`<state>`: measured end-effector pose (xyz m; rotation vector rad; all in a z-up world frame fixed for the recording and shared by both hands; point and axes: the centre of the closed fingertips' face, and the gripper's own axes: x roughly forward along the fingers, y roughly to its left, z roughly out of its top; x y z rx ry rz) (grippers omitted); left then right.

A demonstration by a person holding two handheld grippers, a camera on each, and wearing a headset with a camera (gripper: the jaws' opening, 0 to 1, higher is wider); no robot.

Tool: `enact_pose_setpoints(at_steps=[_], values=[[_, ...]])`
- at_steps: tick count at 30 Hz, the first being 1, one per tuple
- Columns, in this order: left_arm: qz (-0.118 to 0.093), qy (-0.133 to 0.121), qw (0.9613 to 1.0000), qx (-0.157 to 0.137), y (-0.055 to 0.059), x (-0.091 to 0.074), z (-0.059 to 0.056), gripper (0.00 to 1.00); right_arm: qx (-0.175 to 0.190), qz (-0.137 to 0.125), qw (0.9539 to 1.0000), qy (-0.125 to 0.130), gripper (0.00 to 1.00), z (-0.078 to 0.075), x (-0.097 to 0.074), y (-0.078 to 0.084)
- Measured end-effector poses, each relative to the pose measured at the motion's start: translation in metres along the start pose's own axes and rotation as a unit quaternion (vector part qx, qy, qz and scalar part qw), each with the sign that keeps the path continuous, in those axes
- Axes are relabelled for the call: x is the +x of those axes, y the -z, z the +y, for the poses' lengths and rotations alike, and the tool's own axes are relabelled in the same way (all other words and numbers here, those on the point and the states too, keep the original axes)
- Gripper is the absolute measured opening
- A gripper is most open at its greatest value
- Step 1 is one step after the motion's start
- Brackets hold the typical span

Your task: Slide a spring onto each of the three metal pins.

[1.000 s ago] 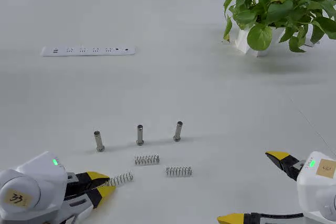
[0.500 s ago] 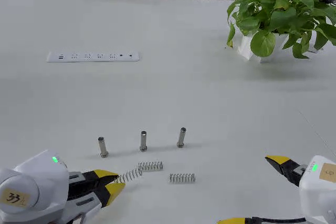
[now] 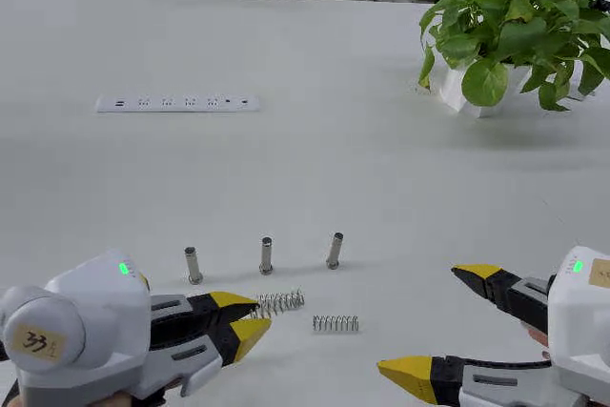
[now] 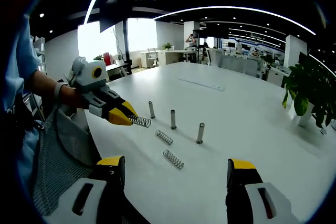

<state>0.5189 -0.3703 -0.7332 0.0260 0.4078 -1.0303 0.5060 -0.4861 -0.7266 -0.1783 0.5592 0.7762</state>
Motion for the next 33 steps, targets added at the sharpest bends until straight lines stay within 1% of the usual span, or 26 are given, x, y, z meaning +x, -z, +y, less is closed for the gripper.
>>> enact_pose_setpoints(at_steps=[2,4,6,8,10,11,13,14,15,16,17,18,20,22,23,24,26,28,29,33], values=[[-0.01,0.012,0.9999,-0.003,-0.007,0.001,-0.008,0.07,0.011,-0.007,0.9997,-0.022,0.72,0.008,0.002,-0.005],[-0.016,0.028,0.9995,-0.003,-0.012,0.002,-0.016,0.07,0.027,-0.021,0.9983,-0.046,0.65,0.017,0.004,-0.012],[-0.021,0.04,0.999,-0.002,-0.018,0.002,-0.023,0.07,0.036,-0.033,0.9971,-0.059,0.59,0.021,0.004,-0.019],[-0.025,0.051,0.9984,-0.004,-0.022,0.002,-0.027,0.07,0.055,-0.048,0.9943,-0.078,0.53,0.028,0.003,-0.026],[-0.029,0.058,0.9979,-0.002,-0.025,0.002,-0.031,0.07,0.079,-0.066,0.9898,-0.098,0.46,0.033,0.001,-0.034],[-0.033,0.062,0.9975,-0.003,-0.027,0.002,-0.032,0.07,0.098,-0.08,0.9855,-0.113,0.43,0.036,-0.001,-0.04],[-0.041,0.071,0.9966,-0.008,-0.031,0.002,-0.035,0.07,0.125,-0.101,0.9781,-0.132,0.38,0.04,-0.004,-0.048],[-0.043,0.075,0.9962,-0.011,-0.033,0.002,-0.036,0.07,0.144,-0.117,0.9722,-0.142,0.36,0.042,-0.006,-0.054],[-0.046,0.079,0.9958,-0.01,-0.034,0.002,-0.037,0.07,0.154,-0.132,0.9683,-0.146,0.35,0.043,-0.007,-0.058],[-0.048,0.082,0.9954,-0.008,-0.035,0.001,-0.039,0.07,0.169,-0.141,0.9631,-0.155,0.35,0.046,-0.009,-0.061],[-0.047,0.085,0.9953,-0.008,-0.035,0.001,-0.04,0.07,0.177,-0.142,0.9606,-0.16,0.36,0.048,-0.01,-0.062],[-0.048,0.087,0.9951,-0.008,-0.036,0.001,-0.04,0.07,0.179,-0.139,0.9602,-0.164,0.35,0.05,-0.01,-0.06],[-0.051,0.091,0.9945,-0.012,-0.037,0.001,-0.042,0.07,0.178,-0.135,0.961,-0.163,0.29,0.051,-0.008,-0.058],[-0.052,0.098,0.9937,-0.015,-0.038,0.001,-0.045,0.07,0.184,-0.13,0.9593,-0.17,0.25,0.055,-0.007,-0.055],[-0.053,0.1,0.9935,-0.015,-0.039,0.001,-0.046,0.07,0.19,-0.129,0.958,-0.171,0.26,0.056,-0.007,-0.055],[-0.052,0.102,0.9933,-0.015,-0.038,0.001,-0.048,0.07,0.199,-0.133,0.9547,-0.177,0.27,0.059,-0.007,-0.056],[-0.051,0.107,0.9929,-0.014,-0.038,0.001,-0.05,0.07,0.207,-0.133,0.9523,-0.181,0.27,0.061,-0.006,-0.055],[-0.052,0.109,0.9926,-0.016,-0.038,0.001,-0.052,0.07,0.211,-0.134,0.9503,-0.186,0.24,0.059,-0.005,-0.054],[-0.053,0.11,0.9923,-0.017,-0.038,0.001,-0.052,0.07,0.215,-0.135,0.9481,-0.192,0.24,0.06,-0.007,-0.055],[-0.059,0.115,0.9913,-0.023,-0.04,0.001,-0.054,0.07,0.218,-0.136,0.9459,-0.198,0.18,0.061,-0.007,-0.055]])
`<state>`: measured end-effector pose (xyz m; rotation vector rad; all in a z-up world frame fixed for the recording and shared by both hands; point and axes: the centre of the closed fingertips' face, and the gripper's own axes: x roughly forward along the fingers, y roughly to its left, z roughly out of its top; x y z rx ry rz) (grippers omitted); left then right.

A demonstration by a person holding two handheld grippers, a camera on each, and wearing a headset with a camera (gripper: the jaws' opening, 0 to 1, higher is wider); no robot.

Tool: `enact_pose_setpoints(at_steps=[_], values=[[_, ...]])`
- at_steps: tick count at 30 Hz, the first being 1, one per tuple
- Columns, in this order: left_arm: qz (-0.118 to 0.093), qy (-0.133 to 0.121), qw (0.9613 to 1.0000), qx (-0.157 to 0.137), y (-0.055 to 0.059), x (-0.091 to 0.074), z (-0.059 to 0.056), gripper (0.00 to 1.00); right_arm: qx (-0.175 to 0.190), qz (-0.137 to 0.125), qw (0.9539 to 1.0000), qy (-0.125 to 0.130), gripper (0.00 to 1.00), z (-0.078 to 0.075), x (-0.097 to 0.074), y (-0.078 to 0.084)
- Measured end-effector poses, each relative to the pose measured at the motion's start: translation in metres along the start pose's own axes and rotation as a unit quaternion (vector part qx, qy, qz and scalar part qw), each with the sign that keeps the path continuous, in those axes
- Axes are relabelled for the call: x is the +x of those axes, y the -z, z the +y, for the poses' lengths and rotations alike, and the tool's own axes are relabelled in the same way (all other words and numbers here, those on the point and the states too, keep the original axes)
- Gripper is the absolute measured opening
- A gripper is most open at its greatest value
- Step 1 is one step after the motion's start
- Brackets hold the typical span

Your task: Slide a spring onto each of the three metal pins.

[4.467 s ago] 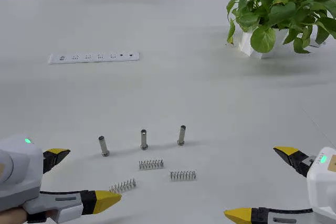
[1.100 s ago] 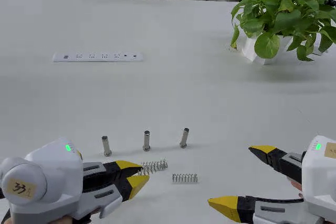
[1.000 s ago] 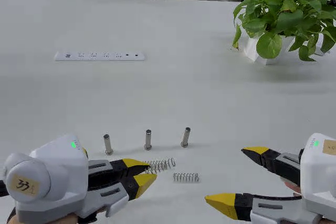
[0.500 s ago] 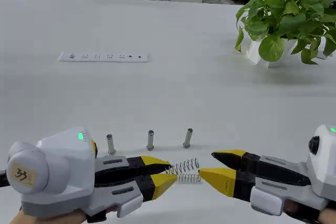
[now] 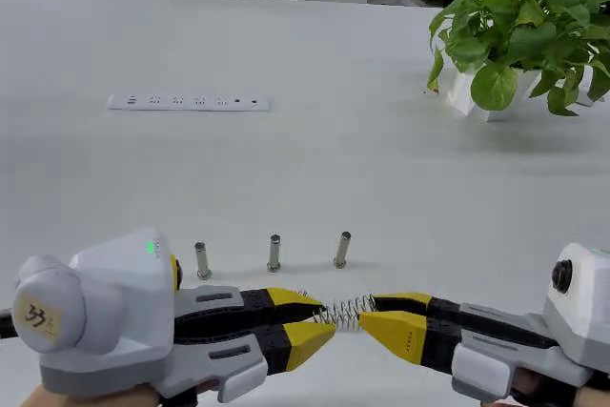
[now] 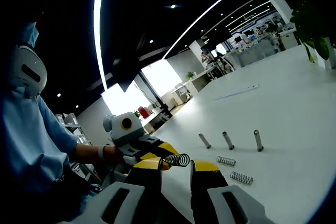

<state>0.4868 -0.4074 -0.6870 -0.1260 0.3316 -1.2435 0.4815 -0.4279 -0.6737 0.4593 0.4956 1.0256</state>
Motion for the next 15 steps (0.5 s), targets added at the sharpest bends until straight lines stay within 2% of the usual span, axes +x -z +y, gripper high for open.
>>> enact_pose_setpoints(at_steps=[6,10,15], values=[[0.0,0.002,1.0,0.001,-0.0007,-0.0005,0.0006,0.07,0.007,-0.004,1.0,-0.002,0.14,-0.0021,0.0002,-0.0012],[0.011,0.008,0.9999,0.008,0.0042,0.0003,-0.0019,0.07,0.003,0.001,1.0,-0.001,0.08,-0.0027,0.0018,0.0005],[0.024,0.005,0.9995,0.02,0.0077,0.0006,-0.0005,0.07,-0.01,0.012,0.9999,0.005,0.08,-0.0039,0.0044,0.0017]])
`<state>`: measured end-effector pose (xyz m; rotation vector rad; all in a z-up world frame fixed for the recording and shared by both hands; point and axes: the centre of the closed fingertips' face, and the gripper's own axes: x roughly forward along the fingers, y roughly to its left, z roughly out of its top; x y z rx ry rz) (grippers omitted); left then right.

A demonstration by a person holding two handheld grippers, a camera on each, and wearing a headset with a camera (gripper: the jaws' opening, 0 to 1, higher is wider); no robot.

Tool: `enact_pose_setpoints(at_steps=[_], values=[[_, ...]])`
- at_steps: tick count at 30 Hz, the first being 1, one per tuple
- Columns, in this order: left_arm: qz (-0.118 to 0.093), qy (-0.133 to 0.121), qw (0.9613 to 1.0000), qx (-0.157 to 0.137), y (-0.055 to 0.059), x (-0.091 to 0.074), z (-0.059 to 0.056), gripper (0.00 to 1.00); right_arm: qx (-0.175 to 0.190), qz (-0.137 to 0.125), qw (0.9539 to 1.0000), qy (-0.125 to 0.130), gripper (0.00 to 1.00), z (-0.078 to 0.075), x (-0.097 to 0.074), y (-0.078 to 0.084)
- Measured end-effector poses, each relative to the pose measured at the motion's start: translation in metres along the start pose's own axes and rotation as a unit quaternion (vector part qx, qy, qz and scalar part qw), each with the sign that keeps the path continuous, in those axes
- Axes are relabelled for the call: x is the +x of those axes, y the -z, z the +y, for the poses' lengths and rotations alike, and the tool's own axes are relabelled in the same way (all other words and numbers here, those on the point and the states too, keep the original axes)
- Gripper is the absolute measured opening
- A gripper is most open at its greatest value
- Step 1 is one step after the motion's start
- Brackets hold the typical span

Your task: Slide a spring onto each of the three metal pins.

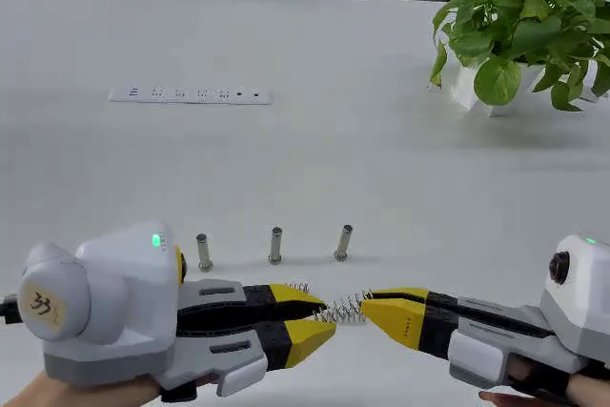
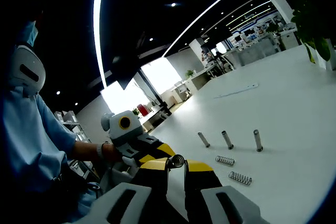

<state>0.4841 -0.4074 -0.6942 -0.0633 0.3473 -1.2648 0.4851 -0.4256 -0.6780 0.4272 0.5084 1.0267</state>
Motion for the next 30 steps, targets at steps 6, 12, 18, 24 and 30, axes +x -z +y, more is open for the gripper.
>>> enact_pose_setpoints(at_steps=[6,12,18,24,30], values=[[0.021,-0.001,0.9997,0.015,0.005,0.001,0.0,0.07,-0.047,0.022,0.9986,0.009,0.07,0.003,0.003,0.001],[0.033,-0.005,0.9991,0.027,0.007,0.004,0.0,0.07,-0.096,0.037,0.9945,0.019,0.07,0.01,0.006,-0.003],[0.046,-0.002,0.9982,0.038,0.01,0.009,-0.004,0.07,-0.146,0.054,0.9876,0.021,0.06,0.019,0.012,-0.005],[0.046,0.0,0.9982,0.037,0.011,0.011,-0.006,0.06,-0.162,0.06,0.9847,0.019,0.06,0.02,0.013,-0.004],[0.045,0.001,0.9984,0.035,0.012,0.012,-0.008,0.06,-0.168,0.062,0.9837,0.02,0.06,0.021,0.012,-0.002]])
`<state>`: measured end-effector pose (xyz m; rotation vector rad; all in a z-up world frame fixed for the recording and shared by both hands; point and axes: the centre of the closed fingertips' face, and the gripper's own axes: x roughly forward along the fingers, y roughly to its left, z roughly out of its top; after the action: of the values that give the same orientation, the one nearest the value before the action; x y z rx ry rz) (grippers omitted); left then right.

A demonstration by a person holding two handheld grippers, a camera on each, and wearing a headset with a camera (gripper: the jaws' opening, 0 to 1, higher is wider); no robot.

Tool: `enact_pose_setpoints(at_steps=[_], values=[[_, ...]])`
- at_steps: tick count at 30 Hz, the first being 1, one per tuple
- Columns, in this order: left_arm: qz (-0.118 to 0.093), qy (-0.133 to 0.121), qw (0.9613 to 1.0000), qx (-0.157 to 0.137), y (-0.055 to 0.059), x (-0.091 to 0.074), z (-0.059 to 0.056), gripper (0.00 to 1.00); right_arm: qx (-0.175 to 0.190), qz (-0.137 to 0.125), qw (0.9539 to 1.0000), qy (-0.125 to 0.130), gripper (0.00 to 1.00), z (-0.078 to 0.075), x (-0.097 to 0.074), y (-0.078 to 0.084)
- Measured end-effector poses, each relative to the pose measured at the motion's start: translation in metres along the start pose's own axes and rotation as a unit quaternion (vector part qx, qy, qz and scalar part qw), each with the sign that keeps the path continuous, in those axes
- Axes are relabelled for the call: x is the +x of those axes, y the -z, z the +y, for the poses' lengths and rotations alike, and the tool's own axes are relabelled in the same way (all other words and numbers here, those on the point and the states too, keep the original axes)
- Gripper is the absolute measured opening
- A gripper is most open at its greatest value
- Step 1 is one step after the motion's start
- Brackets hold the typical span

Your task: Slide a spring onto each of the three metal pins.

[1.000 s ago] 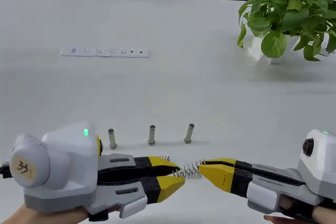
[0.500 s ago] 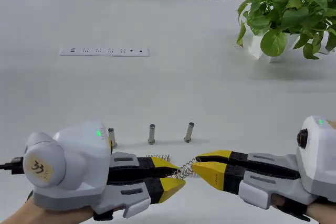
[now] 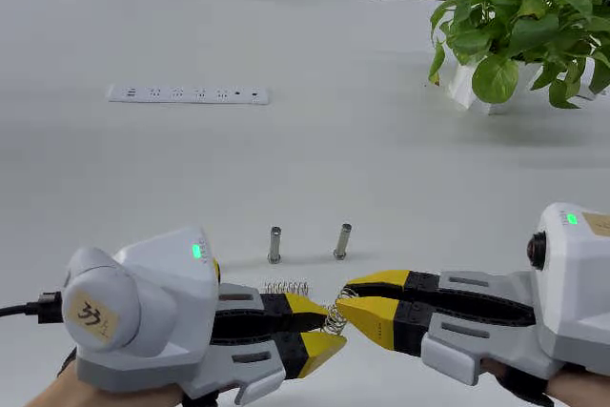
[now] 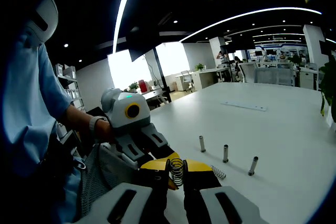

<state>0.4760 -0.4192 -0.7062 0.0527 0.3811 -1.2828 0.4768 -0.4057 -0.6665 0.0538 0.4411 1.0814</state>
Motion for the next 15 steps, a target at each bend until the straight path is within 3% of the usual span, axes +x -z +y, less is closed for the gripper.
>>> enact_pose_setpoints(at_steps=[15], values=[[0.001,0.003,1.0,-0.005,0.0018,0.0007,-0.0022,0.06,-0.026,0.017,0.9995,-0.002,0.06,0.0013,0.0017,0.0018]])
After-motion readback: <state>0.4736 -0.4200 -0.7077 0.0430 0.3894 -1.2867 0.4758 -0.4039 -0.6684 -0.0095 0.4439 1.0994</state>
